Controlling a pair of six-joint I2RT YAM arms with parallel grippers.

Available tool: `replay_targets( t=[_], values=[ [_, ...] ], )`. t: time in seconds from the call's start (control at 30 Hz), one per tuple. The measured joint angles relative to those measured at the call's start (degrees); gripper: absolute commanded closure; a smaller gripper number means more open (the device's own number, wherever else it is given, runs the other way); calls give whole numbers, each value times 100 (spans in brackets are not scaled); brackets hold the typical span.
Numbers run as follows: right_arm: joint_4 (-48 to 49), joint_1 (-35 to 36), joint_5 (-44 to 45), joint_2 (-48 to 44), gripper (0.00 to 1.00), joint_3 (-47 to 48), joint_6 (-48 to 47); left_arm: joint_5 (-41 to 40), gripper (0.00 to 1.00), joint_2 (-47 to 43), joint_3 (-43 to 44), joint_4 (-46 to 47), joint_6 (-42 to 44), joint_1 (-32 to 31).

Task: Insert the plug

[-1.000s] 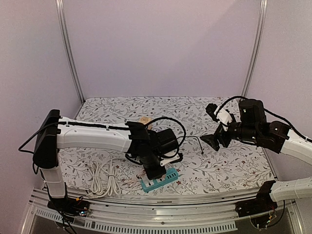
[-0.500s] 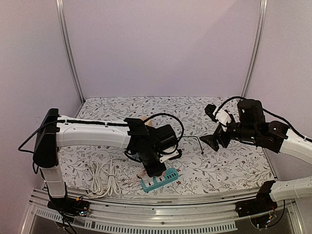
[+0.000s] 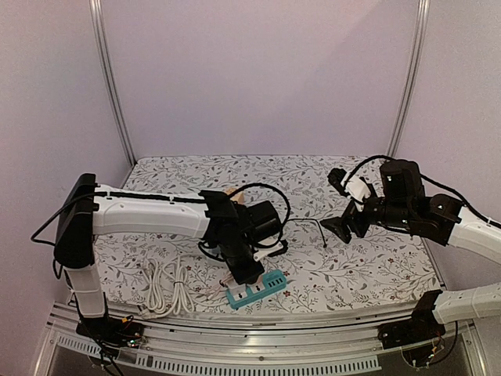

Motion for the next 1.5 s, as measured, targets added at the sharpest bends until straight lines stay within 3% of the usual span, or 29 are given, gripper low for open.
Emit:
replay_targets(
  t=[1.23, 1.27, 1.37, 1.4, 1.5],
  values=[
    [17, 0, 0, 11, 1, -9, -42, -129, 98, 223, -142, 282, -129, -76],
    [17, 0, 2, 11, 1, -9, -48, -131, 82, 223, -142, 282, -122, -76],
    [17, 0, 2, 11, 1, -17, -81, -133, 12, 221, -138, 280, -24, -76],
    [17, 0, 2, 11, 1, -22, -85, -151, 2, 240, -157, 308, 57, -79],
    [20, 0, 2, 11, 1, -24, -85, -216, 1, 350, -181, 363, 205, -70]
  ],
)
